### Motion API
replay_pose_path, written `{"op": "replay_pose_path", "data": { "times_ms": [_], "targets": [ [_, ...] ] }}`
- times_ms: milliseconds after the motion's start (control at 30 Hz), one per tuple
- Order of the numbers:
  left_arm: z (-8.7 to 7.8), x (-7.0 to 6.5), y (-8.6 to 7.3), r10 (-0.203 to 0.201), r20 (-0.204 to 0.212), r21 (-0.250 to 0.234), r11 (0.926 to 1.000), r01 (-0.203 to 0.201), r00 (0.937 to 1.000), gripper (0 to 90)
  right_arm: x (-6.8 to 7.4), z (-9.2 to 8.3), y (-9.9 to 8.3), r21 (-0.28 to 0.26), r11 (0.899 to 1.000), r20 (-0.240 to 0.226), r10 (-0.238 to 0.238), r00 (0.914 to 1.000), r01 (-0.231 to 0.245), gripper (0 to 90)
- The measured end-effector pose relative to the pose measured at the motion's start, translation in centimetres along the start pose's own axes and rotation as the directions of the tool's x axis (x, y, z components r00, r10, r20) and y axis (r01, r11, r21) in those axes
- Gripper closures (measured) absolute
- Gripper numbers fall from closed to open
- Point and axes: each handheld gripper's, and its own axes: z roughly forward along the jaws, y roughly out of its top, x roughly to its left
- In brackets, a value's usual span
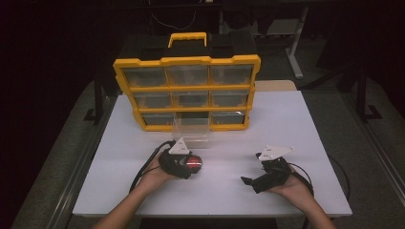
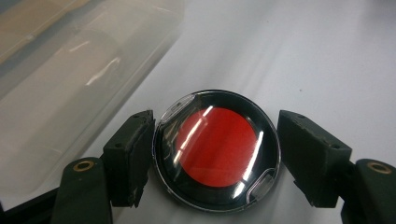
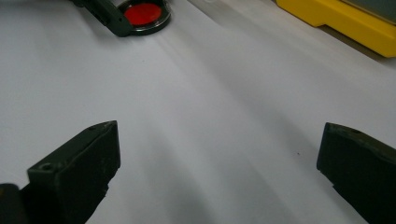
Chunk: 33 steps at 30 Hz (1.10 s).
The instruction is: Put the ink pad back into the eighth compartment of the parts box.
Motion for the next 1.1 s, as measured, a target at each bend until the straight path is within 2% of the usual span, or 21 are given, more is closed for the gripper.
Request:
{"op": "replay_pose_path", "data": {
  "times_ms": [800,1100],
  "targets": [
    [-0.7,0.1,-0.3,-0.006,0.019,0.016,0.9999,0.006,0.9998,29.4,0.0,0.0,0.0,0.000,1.000,-0.002,0.003,1.0000,-0.003,0.0],
    [-2.0,0.3,-0.7,-0.007,0.023,0.009,0.9999,0.007,0.9997,29.5,0.1,0.2,-0.2,0.004,1.000,-0.006,0.010,0.9999,-0.010,0.0]
  ]
}}
